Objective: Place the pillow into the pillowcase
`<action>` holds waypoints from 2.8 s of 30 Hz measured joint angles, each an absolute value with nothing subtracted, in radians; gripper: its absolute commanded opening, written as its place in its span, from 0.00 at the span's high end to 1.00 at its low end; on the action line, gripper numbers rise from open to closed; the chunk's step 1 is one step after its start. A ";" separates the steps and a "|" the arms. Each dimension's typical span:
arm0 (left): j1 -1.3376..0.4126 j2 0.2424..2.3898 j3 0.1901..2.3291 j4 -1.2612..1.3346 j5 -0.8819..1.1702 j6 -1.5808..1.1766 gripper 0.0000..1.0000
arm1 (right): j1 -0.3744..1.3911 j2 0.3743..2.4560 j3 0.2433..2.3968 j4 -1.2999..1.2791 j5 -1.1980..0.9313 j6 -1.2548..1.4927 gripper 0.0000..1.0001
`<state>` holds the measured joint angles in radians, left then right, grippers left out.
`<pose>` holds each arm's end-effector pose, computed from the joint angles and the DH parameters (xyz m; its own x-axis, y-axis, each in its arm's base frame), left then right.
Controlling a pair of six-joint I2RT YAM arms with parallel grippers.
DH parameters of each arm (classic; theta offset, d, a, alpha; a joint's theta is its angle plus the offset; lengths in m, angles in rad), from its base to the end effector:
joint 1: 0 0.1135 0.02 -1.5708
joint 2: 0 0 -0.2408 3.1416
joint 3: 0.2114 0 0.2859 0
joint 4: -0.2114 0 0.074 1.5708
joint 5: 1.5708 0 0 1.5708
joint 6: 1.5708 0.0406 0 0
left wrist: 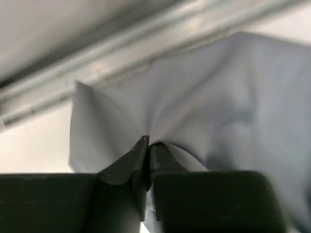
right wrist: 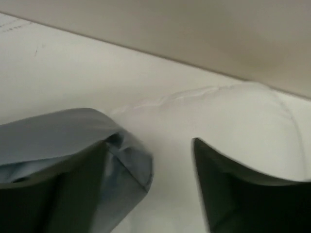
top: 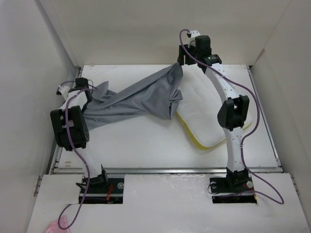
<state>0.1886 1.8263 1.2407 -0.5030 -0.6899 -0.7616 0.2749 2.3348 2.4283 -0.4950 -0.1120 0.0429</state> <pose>0.3839 0.0996 0.1487 -0.3300 -0.6049 -0.7247 -0.9150 0.3937 0.0881 0.5421 0.1576 0.3285 -0.3916 -0.0662 -0.9178 -0.3523 0.9322 0.0831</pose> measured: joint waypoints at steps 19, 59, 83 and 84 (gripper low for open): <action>-0.020 1.447 1.194 -0.166 -0.174 -0.505 0.00 | 0.269 1.576 1.240 -0.387 -0.012 0.165 0.00; -0.505 1.555 1.264 -0.258 -0.199 -0.461 0.00 | 0.300 1.473 1.301 -0.391 -0.003 0.218 0.01; -0.662 1.950 1.358 -0.476 -0.317 -0.611 1.00 | 0.378 2.536 2.294 -0.621 -0.098 0.054 1.00; -0.659 1.947 1.361 -0.482 -0.323 -0.611 1.00 | 0.378 2.542 2.296 -0.622 -0.118 0.055 1.00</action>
